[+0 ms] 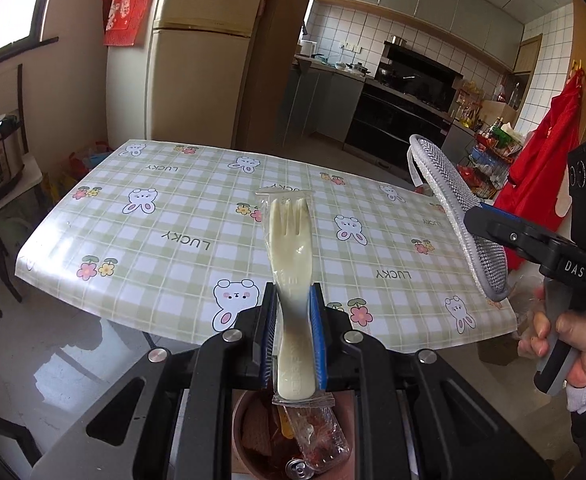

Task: Collect trash
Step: 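Lower the grey mesh pad into the bucket and open the right tool while the left tool carries the fork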

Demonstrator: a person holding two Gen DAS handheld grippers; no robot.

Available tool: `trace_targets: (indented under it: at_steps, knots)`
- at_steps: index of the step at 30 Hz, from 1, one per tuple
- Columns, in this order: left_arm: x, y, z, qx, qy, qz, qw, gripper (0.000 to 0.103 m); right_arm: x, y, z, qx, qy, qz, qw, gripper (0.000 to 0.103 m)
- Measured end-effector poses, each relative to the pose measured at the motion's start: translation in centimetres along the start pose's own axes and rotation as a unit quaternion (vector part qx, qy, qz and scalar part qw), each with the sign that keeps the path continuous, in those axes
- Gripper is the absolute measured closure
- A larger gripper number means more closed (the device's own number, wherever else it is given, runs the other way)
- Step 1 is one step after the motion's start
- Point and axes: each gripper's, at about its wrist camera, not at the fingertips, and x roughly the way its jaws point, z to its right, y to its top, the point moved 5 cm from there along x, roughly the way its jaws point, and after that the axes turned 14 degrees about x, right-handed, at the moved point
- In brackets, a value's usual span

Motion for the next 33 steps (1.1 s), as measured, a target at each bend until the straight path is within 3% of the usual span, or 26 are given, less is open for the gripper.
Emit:
trace_targets:
  at_steps: [5, 17, 24, 33]
  knots:
    - [-3.1, -2.2, 0.0, -0.009, 0.002, 0.008, 0.9999, 0.087, -1.5, -2.7, -1.1, 0.002, -0.005, -0.003, 1.000, 0.016]
    - [-6.2, -5.0, -1.3, -0.023, 0.001, 0.018, 0.9996, 0.087, -1.9, -7.9, -2.9, 0.010, -0.015, -0.025, 1.000, 0.016]
    - [-7.1, -5.2, -1.5, -0.026, 0.002, 0.025, 0.9993, 0.087, -1.9, -8.4, -3.5, 0.009, -0.022, -0.026, 0.999, 0.007]
    - [-6.4, -5.5, -0.4, -0.012, -0.015, 0.015, 0.9997, 0.087, -2.6, -7.7, -2.6, 0.018, -0.032, -0.012, 0.999, 0.006]
